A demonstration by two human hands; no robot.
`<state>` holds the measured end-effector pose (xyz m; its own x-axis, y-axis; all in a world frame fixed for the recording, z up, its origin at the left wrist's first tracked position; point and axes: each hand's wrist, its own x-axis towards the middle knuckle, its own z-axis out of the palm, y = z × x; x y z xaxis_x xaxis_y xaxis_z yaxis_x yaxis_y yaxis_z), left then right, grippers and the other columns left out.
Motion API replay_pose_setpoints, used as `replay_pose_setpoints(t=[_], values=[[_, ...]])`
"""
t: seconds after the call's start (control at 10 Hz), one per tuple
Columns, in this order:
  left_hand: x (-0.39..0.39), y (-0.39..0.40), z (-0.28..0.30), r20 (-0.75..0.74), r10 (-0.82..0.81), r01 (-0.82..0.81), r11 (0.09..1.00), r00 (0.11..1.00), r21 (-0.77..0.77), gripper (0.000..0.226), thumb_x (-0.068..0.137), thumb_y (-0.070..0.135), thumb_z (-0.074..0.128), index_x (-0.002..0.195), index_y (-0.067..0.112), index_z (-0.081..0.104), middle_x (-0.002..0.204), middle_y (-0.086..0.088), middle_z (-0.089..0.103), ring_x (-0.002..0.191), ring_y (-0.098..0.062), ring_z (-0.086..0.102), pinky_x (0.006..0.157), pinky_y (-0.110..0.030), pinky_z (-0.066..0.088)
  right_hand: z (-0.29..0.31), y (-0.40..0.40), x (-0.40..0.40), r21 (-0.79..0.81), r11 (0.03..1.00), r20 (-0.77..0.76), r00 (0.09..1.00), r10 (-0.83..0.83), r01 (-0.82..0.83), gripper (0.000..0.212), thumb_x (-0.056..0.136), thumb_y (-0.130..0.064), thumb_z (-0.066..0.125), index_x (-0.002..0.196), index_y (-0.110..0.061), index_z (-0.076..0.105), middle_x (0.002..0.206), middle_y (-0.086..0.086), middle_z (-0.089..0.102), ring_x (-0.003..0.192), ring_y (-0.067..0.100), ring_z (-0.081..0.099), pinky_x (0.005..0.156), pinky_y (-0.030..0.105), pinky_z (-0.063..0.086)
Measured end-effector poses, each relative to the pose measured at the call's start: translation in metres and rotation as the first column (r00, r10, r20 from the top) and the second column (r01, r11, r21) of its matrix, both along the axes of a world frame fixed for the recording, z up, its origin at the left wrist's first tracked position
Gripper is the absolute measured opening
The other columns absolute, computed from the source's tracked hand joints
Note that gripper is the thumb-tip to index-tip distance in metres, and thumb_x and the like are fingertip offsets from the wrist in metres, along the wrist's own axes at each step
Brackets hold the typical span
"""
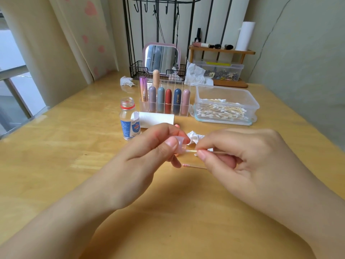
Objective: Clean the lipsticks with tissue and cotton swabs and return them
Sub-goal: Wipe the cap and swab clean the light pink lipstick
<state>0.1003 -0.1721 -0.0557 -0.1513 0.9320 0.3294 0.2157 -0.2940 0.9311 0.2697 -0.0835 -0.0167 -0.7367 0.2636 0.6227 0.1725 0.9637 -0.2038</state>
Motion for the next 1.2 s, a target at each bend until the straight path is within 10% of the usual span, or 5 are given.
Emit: replay_pose_setpoints(t=[1.0,1.2], values=[[-0.006,0.005,0.0,0.03,-0.062,0.062,0.998,0.998,-0.001,0.041,0.084,0.041,0.046,0.094,0.004,0.061,0.097,-0.02,0.058,0.082,-0.022,0.055,0.082,-0.044,0.046,-0.005,0.007,0.0,-0.032,0.999,-0.014,1.0,0.008,-0.008,0.015,0.084,-0.024,0.053,0.074,-0.022,0.064,0.052,-0.031,0.033,0.051,-0.008,0.046,0.048,0.007,0.03],[-0.011,0.004,0.002,0.054,-0.047,0.046,0.999,0.997,0.016,0.026,0.088,0.033,0.049,0.087,0.011,0.061,0.086,0.003,0.06,0.078,-0.016,0.055,0.08,-0.037,0.047,-0.003,0.005,0.001,-0.065,0.996,-0.023,0.998,0.057,-0.059,0.01,0.082,-0.022,0.061,0.073,-0.024,0.064,0.049,-0.029,0.032,0.049,-0.012,0.041,0.049,0.001,0.025]])
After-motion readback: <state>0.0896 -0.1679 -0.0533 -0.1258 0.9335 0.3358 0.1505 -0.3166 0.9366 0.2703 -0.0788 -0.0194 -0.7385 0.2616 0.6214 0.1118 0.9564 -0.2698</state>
